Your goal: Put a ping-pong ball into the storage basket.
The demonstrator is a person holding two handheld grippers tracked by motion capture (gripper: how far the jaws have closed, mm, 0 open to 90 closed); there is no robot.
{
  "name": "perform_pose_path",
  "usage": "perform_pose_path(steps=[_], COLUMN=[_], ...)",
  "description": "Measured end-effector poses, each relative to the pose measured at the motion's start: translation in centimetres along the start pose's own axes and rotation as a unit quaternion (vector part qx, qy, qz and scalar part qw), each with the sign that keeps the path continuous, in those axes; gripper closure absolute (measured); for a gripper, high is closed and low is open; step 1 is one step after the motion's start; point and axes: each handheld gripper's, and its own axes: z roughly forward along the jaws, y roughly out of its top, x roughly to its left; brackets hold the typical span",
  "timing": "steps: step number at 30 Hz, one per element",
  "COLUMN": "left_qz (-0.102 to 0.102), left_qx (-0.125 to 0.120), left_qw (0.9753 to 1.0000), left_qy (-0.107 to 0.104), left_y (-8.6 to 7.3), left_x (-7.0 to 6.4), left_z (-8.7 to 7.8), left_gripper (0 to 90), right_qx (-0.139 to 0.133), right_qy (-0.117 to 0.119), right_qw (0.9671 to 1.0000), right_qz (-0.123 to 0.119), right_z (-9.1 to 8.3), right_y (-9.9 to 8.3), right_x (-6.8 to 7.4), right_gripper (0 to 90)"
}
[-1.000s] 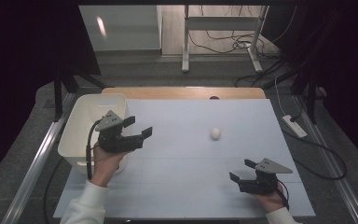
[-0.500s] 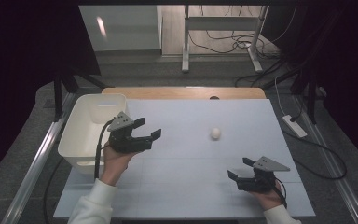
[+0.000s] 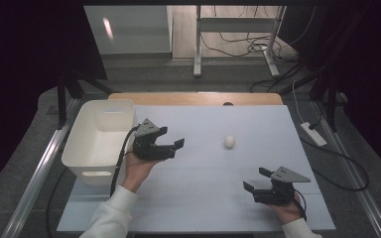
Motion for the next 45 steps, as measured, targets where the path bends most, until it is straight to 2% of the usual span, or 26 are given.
perform_pose_path(steps=[13,21,31,35,40,45], left_qz=[0.019,0.022,0.023,0.021,0.028,0.037], left_qx=[0.016,0.022,0.029,0.037,0.042,0.058], left_qw=[0.9995,0.9992,0.9989,0.9984,0.9979,0.9966], left_qy=[-0.019,-0.024,-0.03,-0.036,-0.042,-0.045], left_y=[0.1,0.0,-0.5,-1.0,-1.2,-1.3], left_x=[-0.3,-0.1,0.2,0.2,0.0,-0.3], left_z=[2.3,3.6,5.5,6.8,8.1,9.5], left_gripper=[21.3,20.9,19.3,18.7,18.7,18.7], right_qx=[-0.001,-0.002,-0.008,-0.007,-0.006,-0.005], right_qy=[-0.003,-0.001,0.013,0.017,0.019,0.019], right_qw=[1.0,1.0,0.9998,0.9998,0.9998,0.9998], right_qz=[0.001,0.003,0.009,0.006,0.003,0.001], right_z=[0.1,0.4,0.4,0.6,0.7,0.8], right_y=[0.1,0.2,0.3,0.3,0.3,0.4], right_x=[0.1,0.0,-0.3,-0.3,-0.2,0.0], right_gripper=[15.9,15.9,16.2,16.1,16.1,16.1])
